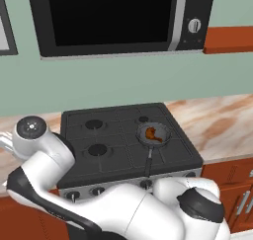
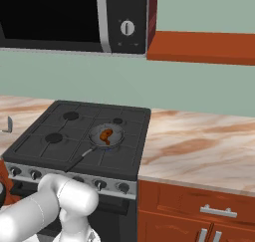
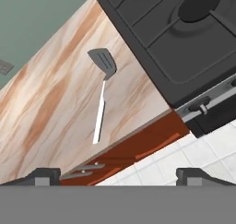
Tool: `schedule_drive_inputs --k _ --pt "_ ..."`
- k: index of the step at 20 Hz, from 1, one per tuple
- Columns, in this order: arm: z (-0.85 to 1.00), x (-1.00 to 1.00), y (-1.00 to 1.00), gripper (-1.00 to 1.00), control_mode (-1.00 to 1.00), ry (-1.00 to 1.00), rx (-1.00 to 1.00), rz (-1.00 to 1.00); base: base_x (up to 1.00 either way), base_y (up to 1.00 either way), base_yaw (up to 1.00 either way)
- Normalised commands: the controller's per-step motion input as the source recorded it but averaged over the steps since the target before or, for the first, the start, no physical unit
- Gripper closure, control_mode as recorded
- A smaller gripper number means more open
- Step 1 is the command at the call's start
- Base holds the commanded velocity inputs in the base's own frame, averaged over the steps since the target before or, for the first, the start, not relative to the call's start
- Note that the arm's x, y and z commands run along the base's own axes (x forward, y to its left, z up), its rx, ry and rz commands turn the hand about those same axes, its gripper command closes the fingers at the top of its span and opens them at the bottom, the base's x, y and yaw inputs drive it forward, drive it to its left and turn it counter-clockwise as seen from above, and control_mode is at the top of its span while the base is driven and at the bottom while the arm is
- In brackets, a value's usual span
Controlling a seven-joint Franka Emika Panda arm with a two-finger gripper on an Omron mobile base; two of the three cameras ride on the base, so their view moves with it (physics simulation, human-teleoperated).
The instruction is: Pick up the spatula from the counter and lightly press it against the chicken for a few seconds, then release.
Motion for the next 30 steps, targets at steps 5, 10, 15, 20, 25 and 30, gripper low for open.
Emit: schedule_drive_inputs --k 5,10,15,20,25,30 --pt "0.00 0.07 0.00 -1.00 -1.00 0.02 0.00 0.00 0.00 0.00 0.00" --pt "-0.02 0.09 0.00 -1.00 -1.00 0.08 0.00 0.00 0.00 0.00 0.00" --pt "0.00 0.13 0.00 -1.00 -1.00 0.08 0.01 0.00 0.00 0.00 0.00" --pt "-0.06 0.09 0.01 -1.00 -1.00 0.02 0.00 0.00 0.00 0.00 0.00" --pt "-0.10 0.05 0.02 -1.00 -1.00 0.00 0.00 0.00 0.00 0.00 0.00" --pt "-0.13 0.10 0.06 -1.00 -1.00 0.00 0.00 0.00 0.00 0.00 0.00"
